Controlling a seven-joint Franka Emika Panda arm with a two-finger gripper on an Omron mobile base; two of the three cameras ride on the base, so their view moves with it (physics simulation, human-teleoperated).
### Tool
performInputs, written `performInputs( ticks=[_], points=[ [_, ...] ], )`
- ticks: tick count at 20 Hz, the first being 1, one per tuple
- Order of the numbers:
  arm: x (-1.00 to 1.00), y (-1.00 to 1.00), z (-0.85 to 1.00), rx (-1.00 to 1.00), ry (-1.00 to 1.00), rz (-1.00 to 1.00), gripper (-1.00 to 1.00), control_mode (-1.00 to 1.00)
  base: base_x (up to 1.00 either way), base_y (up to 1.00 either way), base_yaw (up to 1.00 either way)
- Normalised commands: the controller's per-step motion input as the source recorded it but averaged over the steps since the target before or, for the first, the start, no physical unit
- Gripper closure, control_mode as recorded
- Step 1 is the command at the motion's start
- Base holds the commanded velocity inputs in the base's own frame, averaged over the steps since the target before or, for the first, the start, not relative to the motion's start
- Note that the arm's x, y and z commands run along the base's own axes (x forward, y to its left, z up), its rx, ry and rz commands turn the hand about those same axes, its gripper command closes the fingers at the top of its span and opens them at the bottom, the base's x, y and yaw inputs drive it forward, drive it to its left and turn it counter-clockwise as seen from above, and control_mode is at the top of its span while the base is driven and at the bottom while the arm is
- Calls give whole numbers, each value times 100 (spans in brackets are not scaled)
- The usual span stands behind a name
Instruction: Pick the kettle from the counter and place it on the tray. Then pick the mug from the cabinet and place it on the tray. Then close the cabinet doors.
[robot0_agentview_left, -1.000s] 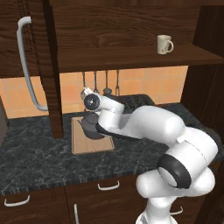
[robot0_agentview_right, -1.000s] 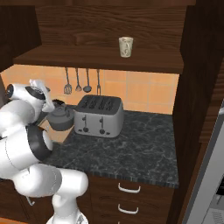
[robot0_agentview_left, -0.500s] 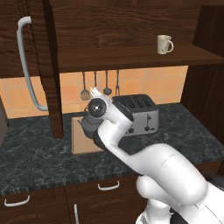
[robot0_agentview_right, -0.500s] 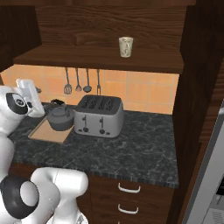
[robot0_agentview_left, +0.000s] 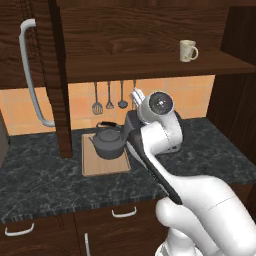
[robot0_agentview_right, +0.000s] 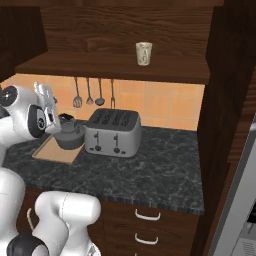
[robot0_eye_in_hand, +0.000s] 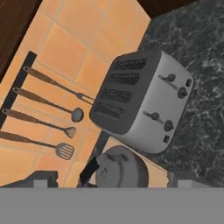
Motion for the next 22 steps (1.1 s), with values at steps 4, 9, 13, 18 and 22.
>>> performInputs(
  ticks=[4, 9, 13, 18, 22],
  points=[
    [-67, -76, 64, 0, 18, 24, -100, -100, 0, 0, 0],
    [-32, -95, 37, 1, 23, 24, -100, -100, 0, 0, 0],
    [0, -33, 2, 6, 2, 9, -100, -100, 0, 0, 0],
    [0, -13, 0, -1, 0, 11, -100, -100, 0, 0, 0],
    [-1, -44, 0, -3, 0, 12, -100, -100, 0, 0, 0]
  ],
)
